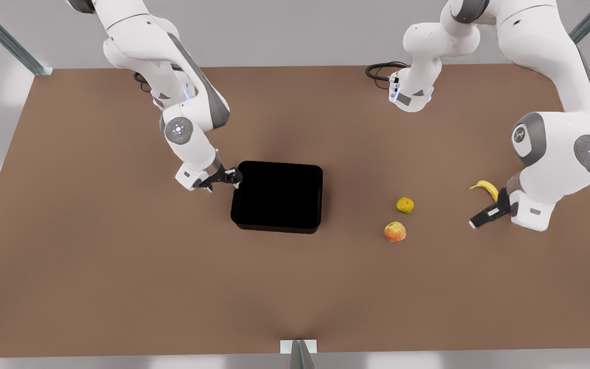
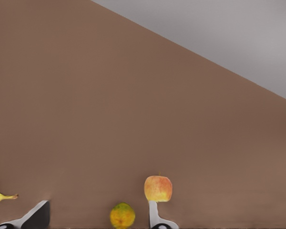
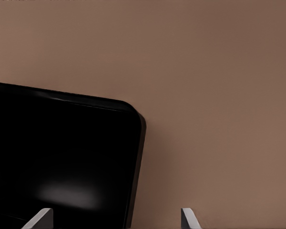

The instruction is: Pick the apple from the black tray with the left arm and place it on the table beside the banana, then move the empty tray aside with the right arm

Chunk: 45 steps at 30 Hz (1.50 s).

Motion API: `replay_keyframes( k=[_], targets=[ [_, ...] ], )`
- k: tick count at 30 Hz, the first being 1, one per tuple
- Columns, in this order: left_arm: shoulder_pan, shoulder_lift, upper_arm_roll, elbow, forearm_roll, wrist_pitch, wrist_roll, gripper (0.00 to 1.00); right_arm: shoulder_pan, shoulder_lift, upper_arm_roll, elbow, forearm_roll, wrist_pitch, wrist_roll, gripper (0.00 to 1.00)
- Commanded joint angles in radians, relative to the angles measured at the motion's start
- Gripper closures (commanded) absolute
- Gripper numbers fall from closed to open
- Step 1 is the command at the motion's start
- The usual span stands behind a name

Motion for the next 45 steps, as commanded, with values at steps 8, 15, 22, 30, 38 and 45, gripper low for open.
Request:
replay_keyframes(
  k=[8, 15, 22, 30, 38, 45],
  targets=[
    [-0.016, -0.028, 0.004, -0.017, -0.063, -0.201, 0.470, 0.00, 0.042, 0.106, 0.000, -0.073, -0.009, 0.286, 0.408, 0.00],
    [-0.018, -0.028, 0.002, -0.022, -0.062, -0.215, 0.461, 0.00, 0.054, 0.187, 0.000, -0.082, -0.010, 0.269, 0.394, 0.00],
    [-0.020, -0.028, 0.002, -0.027, -0.060, -0.229, 0.440, 0.00, 0.057, 0.222, 0.000, -0.083, -0.010, 0.265, 0.379, 0.13],
    [-0.016, -0.028, 0.002, -0.024, -0.060, -0.229, 0.441, 0.00, 0.057, 0.201, 0.000, -0.082, -0.009, 0.225, 0.381, 0.41],
    [-0.018, -0.028, 0.002, -0.024, -0.057, -0.229, 0.441, 0.00, 0.056, 0.192, 0.000, -0.082, -0.009, 0.196, 0.355, 0.70],
    [-0.016, -0.028, 0.004, -0.024, -0.054, -0.229, 0.441, 0.00, 0.055, 0.170, 0.000, -0.077, -0.009, 0.161, 0.330, 0.85]
  ],
)
